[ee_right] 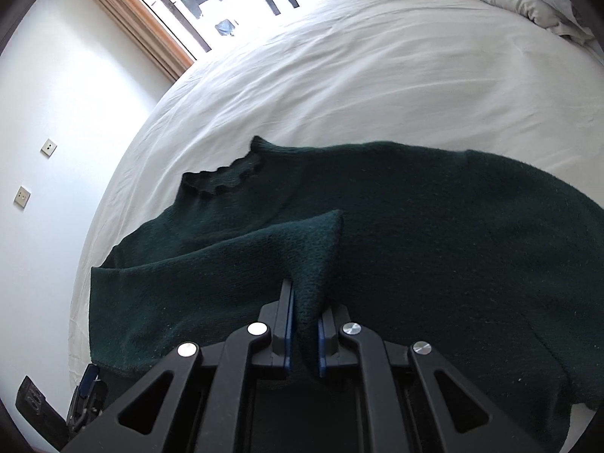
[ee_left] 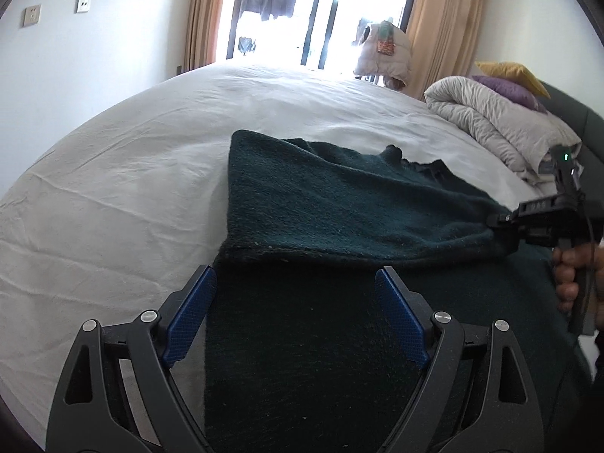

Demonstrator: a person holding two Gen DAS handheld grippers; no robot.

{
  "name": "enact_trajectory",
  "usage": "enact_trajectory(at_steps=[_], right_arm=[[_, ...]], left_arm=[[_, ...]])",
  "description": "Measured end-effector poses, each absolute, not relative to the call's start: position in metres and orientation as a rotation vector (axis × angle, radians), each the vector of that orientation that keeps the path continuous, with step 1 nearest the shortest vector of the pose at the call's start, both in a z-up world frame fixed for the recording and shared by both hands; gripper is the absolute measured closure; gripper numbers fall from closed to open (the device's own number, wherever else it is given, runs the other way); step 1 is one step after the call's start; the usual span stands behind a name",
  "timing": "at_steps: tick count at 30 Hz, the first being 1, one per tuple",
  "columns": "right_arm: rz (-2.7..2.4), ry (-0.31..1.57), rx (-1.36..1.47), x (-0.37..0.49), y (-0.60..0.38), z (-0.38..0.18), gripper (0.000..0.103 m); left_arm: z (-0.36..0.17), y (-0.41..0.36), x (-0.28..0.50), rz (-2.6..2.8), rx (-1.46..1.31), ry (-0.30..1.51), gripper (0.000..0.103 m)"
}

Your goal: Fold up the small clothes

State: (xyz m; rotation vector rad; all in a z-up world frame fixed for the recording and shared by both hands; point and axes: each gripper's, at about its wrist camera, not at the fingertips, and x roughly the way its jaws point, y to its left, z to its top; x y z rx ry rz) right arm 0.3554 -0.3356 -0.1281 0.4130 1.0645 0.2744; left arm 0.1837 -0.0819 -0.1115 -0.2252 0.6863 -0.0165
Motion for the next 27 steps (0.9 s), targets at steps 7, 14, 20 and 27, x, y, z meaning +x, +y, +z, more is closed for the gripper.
enact_trajectory(at_steps=[7,14,20,27], right_arm=[[0.284,1.065,0.405,0.354,-0.338,-0.133,0.09],[0.35,1.051,0.439,0.359,-0.346,-0.144,0.09],[0.433,1.01,0.52,0.358,-0.359,-0.155,0.091],[0.461,0.967,0.561,0.356,-0.362,-0.162,0.091]], left_arm=[[-0.064,-0.005,0.191,0.047,-0.436,0.596,0.019],[-0.05,0.009,0.28,-0.216,-0.221,0.718,0.086],[-0.096,0.036,0.341,-0.302,-0.29,0.886,0.097],[-0.127,0.032,0.353,-0.302,-0.194,0.906,0.098]])
